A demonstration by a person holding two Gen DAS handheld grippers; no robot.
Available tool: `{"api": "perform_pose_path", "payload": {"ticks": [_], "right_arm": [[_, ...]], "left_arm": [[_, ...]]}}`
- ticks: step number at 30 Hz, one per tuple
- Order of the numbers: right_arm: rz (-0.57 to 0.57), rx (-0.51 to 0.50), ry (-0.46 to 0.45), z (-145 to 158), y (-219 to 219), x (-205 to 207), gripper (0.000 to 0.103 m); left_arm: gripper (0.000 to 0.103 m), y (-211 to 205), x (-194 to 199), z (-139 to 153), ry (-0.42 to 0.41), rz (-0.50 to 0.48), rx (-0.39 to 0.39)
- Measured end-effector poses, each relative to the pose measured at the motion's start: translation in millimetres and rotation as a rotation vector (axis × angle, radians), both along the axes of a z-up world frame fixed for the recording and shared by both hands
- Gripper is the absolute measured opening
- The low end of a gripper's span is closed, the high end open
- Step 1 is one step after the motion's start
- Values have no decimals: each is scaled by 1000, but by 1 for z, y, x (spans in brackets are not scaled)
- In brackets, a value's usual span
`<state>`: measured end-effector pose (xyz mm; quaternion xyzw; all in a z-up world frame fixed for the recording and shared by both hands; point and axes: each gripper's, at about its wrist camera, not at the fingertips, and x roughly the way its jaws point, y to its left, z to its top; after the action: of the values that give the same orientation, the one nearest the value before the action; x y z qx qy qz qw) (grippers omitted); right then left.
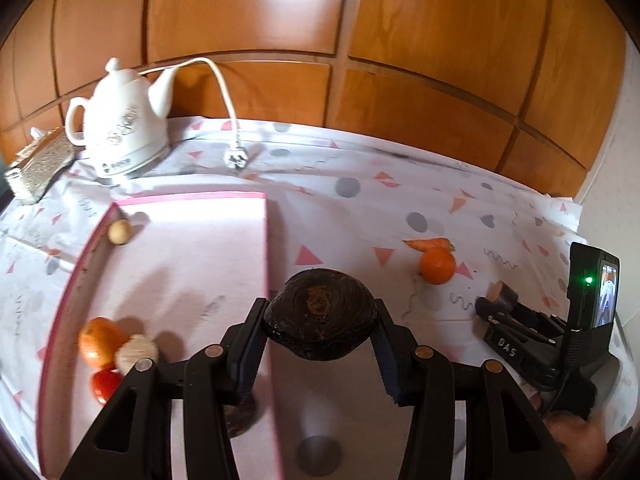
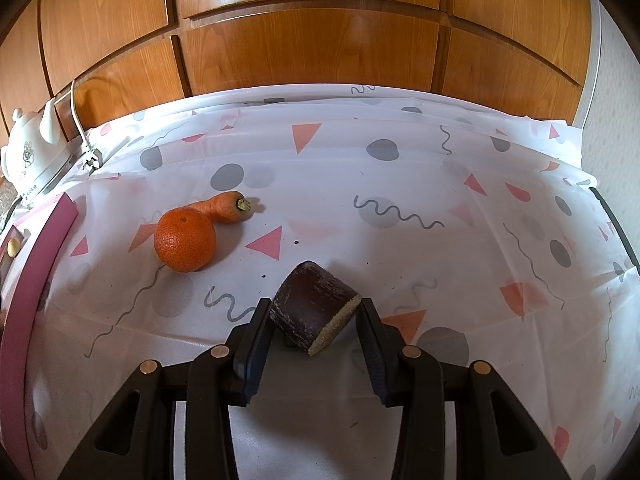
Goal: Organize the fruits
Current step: 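Release the dark fruit into the pink tray with the left tool while the right tool drops the cylinder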
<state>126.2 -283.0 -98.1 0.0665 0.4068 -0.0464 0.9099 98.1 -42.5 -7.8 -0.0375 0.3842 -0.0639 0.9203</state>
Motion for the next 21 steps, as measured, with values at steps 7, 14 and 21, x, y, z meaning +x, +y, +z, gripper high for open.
{"api": "perform_pose_path", "payload": {"ticks": [7,14,21], "right_arm": [[-1,-6,1,0,2,0,43],[-1,-18,4,0,3,0,43],[0,-36,9,0,5,0,43]], "left_arm": [[50,31,-6,-1,-4,64,4],[50,67,3,-7,12,137,10],[51,102,15,-11,25,213,22]]}}
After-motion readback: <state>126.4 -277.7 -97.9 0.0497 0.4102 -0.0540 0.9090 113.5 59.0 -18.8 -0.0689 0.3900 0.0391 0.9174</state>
